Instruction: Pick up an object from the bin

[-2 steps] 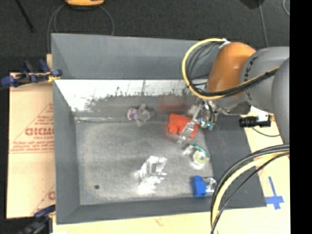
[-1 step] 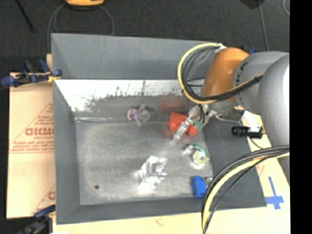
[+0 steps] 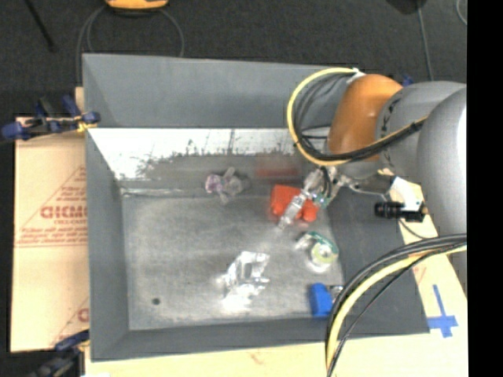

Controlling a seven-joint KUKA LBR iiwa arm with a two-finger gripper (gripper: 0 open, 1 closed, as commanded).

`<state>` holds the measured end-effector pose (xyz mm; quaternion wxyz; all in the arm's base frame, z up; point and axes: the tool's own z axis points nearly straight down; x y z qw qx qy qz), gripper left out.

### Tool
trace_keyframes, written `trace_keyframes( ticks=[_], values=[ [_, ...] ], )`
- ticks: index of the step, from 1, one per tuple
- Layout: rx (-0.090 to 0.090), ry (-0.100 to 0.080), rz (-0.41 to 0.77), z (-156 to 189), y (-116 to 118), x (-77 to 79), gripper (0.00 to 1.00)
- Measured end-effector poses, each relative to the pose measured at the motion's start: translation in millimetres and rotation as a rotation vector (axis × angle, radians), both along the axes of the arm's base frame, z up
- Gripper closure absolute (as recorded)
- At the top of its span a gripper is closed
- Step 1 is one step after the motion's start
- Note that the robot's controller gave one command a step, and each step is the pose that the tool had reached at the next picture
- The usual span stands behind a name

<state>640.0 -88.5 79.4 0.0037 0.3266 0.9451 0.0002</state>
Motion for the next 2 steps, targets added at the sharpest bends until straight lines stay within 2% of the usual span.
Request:
trace_keyframes(
  ticks=[1, 2],
  values=[
    [0.001, 0.005, 0.001, 0.5, 0.0, -0.4, 1.00],
    [0.000, 0.000, 0.004, 34.9, -1.2, 1.3, 1.00]
  ],
)
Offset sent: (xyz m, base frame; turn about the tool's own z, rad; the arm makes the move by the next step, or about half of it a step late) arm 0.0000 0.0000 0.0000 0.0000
